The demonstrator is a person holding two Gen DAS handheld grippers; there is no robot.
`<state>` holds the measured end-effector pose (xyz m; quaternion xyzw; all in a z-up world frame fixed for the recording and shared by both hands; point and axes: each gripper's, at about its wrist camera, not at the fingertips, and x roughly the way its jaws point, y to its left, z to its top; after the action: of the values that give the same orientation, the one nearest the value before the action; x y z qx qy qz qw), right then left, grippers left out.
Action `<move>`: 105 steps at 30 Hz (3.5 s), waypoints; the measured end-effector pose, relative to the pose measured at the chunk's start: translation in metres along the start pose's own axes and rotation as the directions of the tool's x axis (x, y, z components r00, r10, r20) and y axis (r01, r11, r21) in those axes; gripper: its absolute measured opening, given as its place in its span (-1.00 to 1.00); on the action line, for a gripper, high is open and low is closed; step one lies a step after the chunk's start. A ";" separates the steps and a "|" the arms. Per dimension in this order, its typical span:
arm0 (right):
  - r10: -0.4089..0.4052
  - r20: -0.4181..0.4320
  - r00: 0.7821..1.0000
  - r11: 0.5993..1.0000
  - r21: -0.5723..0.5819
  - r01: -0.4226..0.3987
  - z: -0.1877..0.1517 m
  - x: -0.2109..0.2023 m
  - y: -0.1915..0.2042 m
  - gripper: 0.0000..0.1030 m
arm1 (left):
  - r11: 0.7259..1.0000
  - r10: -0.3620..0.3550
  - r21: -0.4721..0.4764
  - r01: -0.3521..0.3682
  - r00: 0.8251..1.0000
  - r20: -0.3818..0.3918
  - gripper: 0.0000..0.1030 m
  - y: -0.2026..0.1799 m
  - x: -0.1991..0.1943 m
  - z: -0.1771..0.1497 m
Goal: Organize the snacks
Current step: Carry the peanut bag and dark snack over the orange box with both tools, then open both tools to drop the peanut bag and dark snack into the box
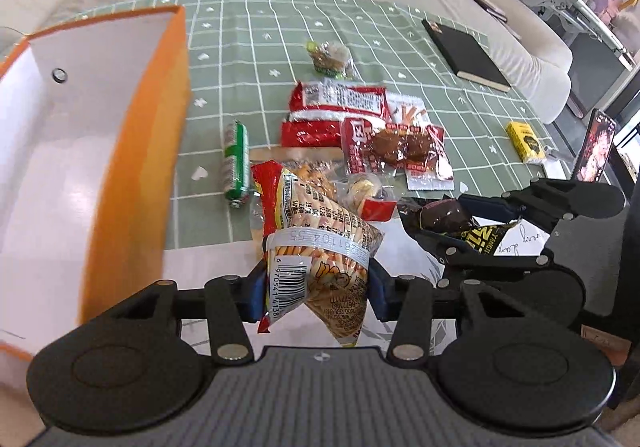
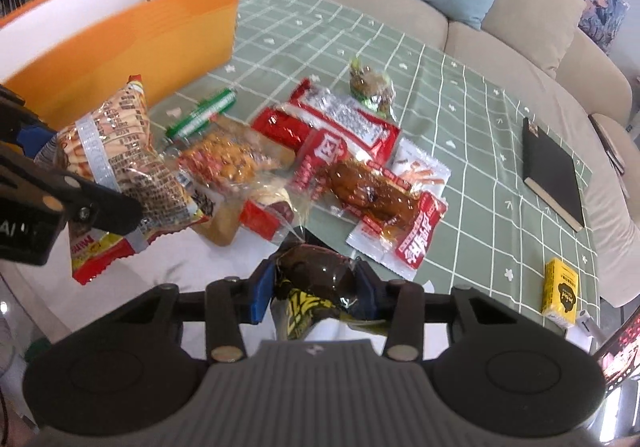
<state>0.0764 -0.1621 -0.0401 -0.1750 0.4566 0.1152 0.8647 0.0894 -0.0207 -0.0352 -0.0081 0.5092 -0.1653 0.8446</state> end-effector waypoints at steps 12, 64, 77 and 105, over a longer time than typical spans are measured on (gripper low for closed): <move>0.044 0.160 0.986 0.997 0.051 -0.053 0.023 -0.052 0.012 -0.20 | 0.998 0.041 -0.056 -0.033 0.988 0.146 0.06 0.019 -0.062 0.003; 0.391 -0.040 0.920 0.768 -0.536 -0.350 0.186 0.043 0.179 -0.20 | 0.931 0.347 0.182 -0.317 0.924 -0.162 0.06 0.180 -0.006 0.025; 0.359 -0.111 0.927 0.743 -0.567 -0.356 0.177 0.059 0.193 -0.16 | 0.933 0.353 0.163 -0.322 0.907 -0.228 0.09 0.190 0.007 0.022; 0.328 -0.023 0.944 0.831 -0.467 -0.300 0.192 0.030 0.159 0.33 | 0.945 0.312 0.121 -0.304 0.948 -0.053 0.55 0.161 -0.048 0.021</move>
<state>0.1798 0.0623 0.0038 -0.2960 0.4126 0.3667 0.7795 0.1304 0.1422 -0.0133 0.1245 0.5242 -0.0592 0.8403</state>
